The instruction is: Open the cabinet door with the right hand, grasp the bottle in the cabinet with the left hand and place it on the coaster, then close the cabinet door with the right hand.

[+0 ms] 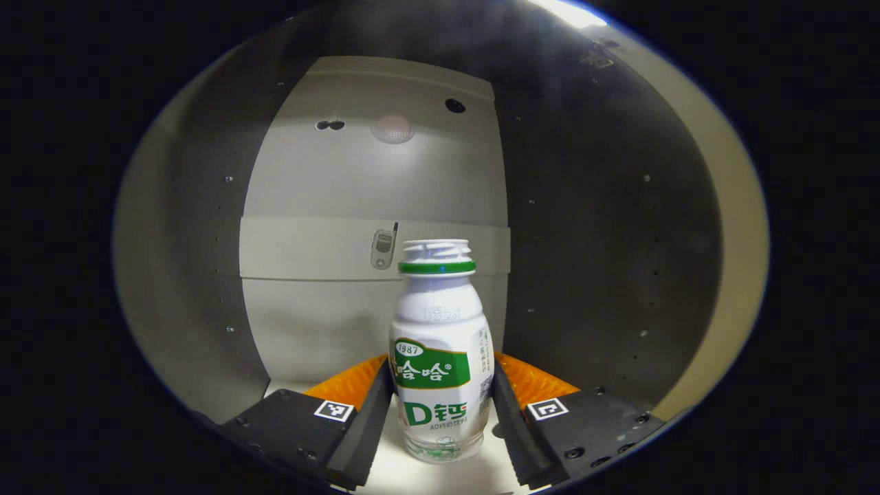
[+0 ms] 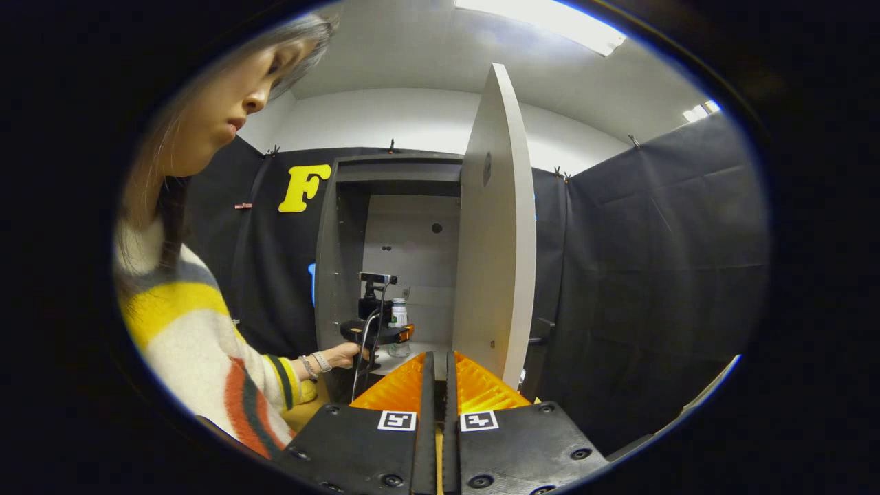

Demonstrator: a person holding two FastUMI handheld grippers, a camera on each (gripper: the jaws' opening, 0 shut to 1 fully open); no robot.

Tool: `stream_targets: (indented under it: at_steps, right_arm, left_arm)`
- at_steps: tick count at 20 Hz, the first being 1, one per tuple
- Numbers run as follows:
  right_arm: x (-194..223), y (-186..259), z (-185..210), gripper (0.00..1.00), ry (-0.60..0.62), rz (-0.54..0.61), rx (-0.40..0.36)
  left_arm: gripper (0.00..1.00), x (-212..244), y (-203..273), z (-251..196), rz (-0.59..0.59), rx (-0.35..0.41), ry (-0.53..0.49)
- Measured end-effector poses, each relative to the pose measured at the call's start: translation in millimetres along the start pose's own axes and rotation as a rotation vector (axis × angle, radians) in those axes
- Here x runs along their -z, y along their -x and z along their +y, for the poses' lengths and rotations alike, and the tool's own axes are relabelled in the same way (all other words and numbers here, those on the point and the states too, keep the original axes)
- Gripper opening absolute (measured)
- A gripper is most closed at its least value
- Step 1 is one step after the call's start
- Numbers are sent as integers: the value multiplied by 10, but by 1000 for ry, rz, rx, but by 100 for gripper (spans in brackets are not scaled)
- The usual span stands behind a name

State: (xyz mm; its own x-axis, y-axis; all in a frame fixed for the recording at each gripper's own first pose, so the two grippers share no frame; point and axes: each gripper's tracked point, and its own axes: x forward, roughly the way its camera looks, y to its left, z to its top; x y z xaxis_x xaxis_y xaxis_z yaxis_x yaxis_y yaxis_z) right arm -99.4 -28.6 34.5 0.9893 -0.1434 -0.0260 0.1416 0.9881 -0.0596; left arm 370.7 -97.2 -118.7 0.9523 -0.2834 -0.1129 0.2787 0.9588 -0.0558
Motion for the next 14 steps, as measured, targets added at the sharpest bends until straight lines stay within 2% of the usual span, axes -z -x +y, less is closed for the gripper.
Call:
stream_targets:
  at_steps: [5,9,13,14]
  right_arm:
    - [17,-24,226,8,-12,-3,-69]
    - [79,-76,402,8,-54,13,-121]
    - [195,-191,517,7,-30,48,-80]
    - [230,-226,563,10,-15,56,-80]
  left_arm:
    - [77,-394,620,-32,-68,53,-42]
    - [76,-521,1241,-57,-91,80,-82]
    - [77,-408,1812,-31,-66,96,-60]
    - [77,-370,1944,-8,-65,94,-50]
